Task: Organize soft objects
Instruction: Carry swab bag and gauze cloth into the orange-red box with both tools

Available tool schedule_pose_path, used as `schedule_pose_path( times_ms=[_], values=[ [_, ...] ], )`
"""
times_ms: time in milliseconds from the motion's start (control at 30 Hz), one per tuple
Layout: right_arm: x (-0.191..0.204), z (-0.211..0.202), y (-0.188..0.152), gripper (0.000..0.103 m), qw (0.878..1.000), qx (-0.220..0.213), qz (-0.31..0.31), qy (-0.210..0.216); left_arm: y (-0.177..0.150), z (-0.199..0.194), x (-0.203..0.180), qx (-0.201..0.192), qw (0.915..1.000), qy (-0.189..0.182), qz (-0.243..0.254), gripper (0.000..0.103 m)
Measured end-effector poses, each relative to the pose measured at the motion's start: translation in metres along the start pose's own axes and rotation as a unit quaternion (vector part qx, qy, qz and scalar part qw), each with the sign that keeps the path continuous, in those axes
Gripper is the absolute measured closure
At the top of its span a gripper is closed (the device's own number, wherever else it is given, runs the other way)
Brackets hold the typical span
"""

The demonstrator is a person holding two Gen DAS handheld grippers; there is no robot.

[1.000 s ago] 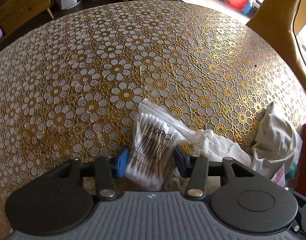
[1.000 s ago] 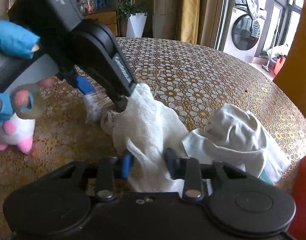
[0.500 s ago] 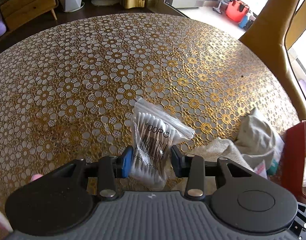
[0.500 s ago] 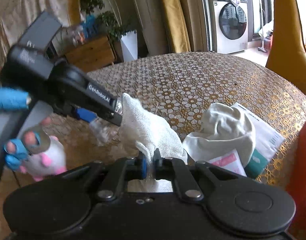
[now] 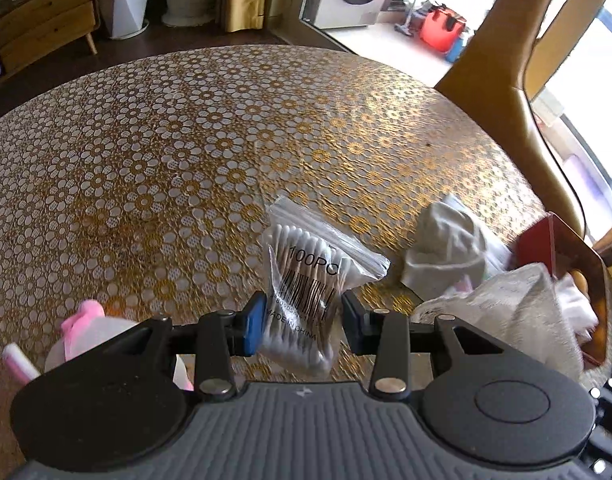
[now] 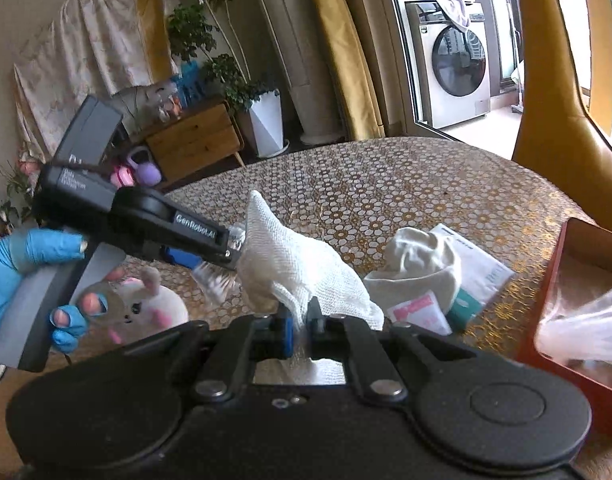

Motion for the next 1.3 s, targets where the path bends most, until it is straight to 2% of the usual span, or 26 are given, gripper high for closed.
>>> schedule_pose_path(
  times_ms=[333,700,1033,1300],
  values=[
    [-0.013,-0.064,-0.002,0.098,1.0,-0.027,0.013,-0.002,-0.029,-0.044,-0.034,-0.008,0.9987,-0.033,0.038,0.064],
    [-0.048,-0.117,-0.011,0.097,0.997,-0.054,0.033,-0.037,-0.061,-0.072,-0.111,-0.013,0.9909,-0.072,0.113,0.064],
    [-0.094,-0.153,-0.02,0.097,0.992,-0.081,0.06,-0.081,-0.083,-0.076,-0.195,-0.002,0.9789,-0.109,0.173,0.064],
    [-0.136,-0.168,-0.025,0.097,0.985,-0.098,0.084,-0.112,-0.094,-0.059,-0.251,0.01,0.9718,-0.117,0.204,0.064]
  ],
)
Point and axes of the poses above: each gripper's, at about its wrist camera, not at the fingertips, and z roughly the way its jaws point, x to its left, y to its top, the point moved 5 cm from there along z, roughly the way its jaws point, and after that the axes turned 1 degree about z, right-handed, at the moved point
